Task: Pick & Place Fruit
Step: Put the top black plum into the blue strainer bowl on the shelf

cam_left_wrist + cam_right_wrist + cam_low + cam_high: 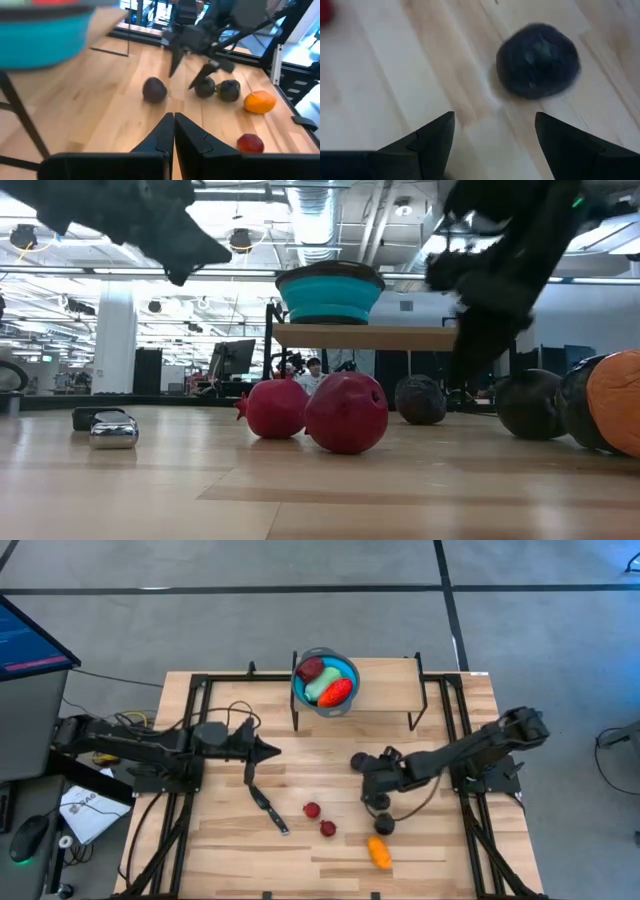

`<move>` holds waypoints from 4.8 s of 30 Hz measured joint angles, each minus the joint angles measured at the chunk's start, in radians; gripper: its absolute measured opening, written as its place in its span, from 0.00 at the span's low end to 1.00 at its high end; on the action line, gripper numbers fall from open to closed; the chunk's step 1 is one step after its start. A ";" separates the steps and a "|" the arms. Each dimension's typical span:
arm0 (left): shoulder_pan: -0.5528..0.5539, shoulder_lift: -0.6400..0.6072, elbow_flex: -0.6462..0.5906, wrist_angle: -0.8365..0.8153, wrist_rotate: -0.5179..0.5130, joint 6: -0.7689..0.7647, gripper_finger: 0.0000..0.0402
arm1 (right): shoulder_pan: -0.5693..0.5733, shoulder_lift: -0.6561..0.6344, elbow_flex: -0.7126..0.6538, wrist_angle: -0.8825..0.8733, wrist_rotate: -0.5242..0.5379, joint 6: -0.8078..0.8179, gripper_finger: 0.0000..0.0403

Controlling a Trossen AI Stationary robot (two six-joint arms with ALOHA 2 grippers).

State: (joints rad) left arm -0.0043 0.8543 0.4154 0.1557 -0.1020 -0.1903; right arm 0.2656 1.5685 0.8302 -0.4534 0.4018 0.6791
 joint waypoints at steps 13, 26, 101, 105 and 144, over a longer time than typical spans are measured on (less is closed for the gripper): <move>-0.003 -0.001 -0.042 0.074 -0.003 -0.032 0.02 | -0.145 0.215 0.004 0.259 0.060 0.021 0.67; -0.003 0.029 -0.042 0.069 -0.002 -0.062 0.02 | -0.179 0.222 0.000 0.570 0.117 -0.392 0.67; 0.000 0.390 -0.041 0.237 -0.001 -0.106 0.02 | -0.473 0.383 -0.078 1.088 -0.012 -0.649 0.74; 0.000 0.390 -0.041 0.245 -0.001 -0.106 0.02 | -0.461 0.383 -0.078 1.086 -0.012 -0.656 0.70; 0.000 0.390 -0.041 0.258 -0.002 -0.106 0.02 | -0.291 0.458 -0.106 1.151 0.268 -0.314 0.66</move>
State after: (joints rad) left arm -0.0048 1.2438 0.3740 0.4141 -0.1035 -0.2966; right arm -0.0256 2.0261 0.7238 0.6975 0.6702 0.3649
